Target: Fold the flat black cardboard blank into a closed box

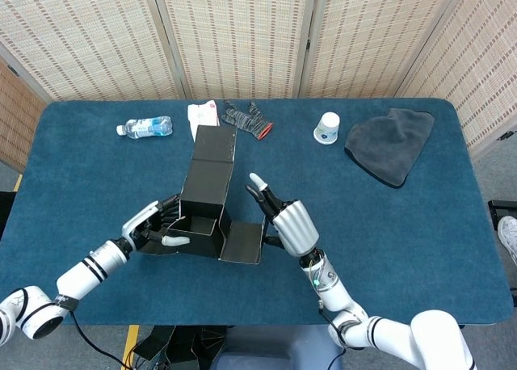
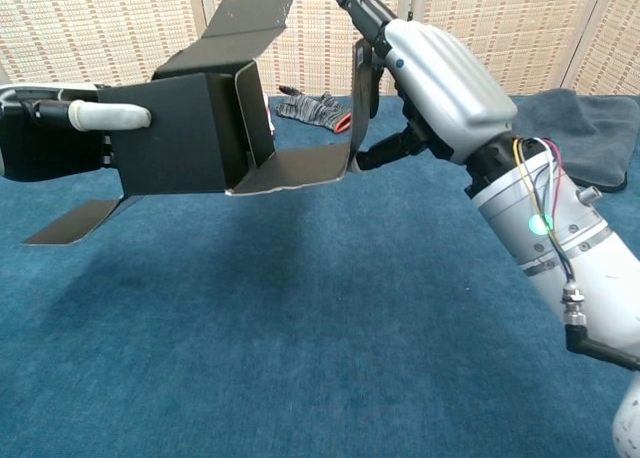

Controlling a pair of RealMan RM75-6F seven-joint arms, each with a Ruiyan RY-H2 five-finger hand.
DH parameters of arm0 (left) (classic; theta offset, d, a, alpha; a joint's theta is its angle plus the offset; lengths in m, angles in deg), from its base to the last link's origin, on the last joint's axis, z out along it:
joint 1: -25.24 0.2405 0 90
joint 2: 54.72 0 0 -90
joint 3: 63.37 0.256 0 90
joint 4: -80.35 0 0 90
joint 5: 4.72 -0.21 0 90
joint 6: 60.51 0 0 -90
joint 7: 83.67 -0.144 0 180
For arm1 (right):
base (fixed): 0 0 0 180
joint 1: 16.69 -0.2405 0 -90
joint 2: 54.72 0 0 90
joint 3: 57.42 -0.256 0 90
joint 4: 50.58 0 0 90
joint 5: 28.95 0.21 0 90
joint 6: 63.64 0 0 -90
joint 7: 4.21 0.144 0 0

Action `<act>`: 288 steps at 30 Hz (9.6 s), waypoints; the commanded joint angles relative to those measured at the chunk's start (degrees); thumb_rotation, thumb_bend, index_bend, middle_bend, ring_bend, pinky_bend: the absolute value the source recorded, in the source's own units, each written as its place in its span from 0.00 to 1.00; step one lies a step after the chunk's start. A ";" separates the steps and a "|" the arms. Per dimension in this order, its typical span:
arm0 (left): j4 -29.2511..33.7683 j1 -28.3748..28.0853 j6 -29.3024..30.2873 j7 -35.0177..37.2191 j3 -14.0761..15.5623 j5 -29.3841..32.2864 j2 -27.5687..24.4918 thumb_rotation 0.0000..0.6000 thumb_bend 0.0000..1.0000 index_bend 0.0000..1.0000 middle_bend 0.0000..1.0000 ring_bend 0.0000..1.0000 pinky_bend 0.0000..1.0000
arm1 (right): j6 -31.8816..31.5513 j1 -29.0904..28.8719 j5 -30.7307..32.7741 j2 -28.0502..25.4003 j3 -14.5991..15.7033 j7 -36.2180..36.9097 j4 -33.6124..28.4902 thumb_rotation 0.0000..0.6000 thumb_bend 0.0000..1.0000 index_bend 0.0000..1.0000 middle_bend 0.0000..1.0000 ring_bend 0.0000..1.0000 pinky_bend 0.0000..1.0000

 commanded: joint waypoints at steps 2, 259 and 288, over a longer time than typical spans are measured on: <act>-0.66 0.23 -0.24 -1.53 0.09 0.22 0.78 1.00 0.00 0.17 0.28 0.53 0.59 | -0.35 -0.34 -0.02 0.56 -0.49 0.81 0.61 1.00 0.00 0.00 0.00 0.63 1.00; -25.35 0.32 2.43 -13.35 9.20 -5.06 19.18 1.00 0.00 0.09 0.19 0.50 0.60 | 17.38 -23.75 -12.63 -5.06 22.08 14.53 21.69 1.00 0.44 0.59 0.57 0.93 1.00; -23.43 0.80 0.77 -14.58 7.27 -2.85 18.79 1.00 0.00 0.09 0.19 0.50 0.60 | 23.72 -23.25 -12.82 -10.18 21.22 11.01 8.78 1.00 0.49 0.67 0.65 0.89 1.00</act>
